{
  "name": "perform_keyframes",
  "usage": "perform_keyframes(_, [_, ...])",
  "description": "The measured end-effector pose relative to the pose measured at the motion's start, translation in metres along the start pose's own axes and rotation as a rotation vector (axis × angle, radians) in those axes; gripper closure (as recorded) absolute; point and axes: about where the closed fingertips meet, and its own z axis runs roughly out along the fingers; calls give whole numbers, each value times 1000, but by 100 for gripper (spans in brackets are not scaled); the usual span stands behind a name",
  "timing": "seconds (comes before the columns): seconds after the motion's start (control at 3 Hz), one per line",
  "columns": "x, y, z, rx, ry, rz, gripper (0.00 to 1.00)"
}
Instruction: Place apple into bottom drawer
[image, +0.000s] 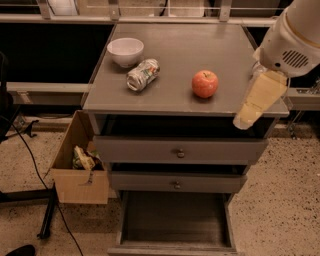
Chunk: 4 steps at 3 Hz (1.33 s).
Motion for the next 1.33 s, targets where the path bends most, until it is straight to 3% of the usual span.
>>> perform_keyframes(0.33, [-13,-10,13,18,-19,83,0])
perform_keyframes(0.67, [-15,-17,26,151,-20,143,0])
perform_keyframes(1.0, [-21,-22,24,166,-46,136,0])
perform_keyframes(1.33, [-12,-27,25,187,-31,186,0])
